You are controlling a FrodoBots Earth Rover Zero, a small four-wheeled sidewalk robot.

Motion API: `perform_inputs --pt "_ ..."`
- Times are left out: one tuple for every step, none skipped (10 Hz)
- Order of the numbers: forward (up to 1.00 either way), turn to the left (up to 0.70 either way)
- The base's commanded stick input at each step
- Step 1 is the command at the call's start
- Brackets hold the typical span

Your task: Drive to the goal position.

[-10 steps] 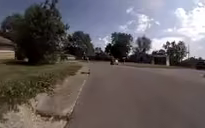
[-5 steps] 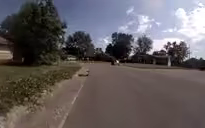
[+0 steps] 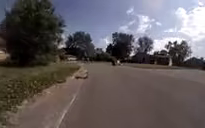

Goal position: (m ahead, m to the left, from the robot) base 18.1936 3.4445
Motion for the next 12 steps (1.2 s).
perform_inputs --pt "1.0 0.03" --pt "1.0 0.04" --pt "1.0 0.08" --pt "1.0 0.1" --pt "1.0 0.12" --pt "1.0 0.08" --pt "1.0 0.03" --pt "1.0 0.02" --pt "1.0 0.02" --pt "1.0 0.02" --pt "1.0 0.02" --pt "1.0 0.01"
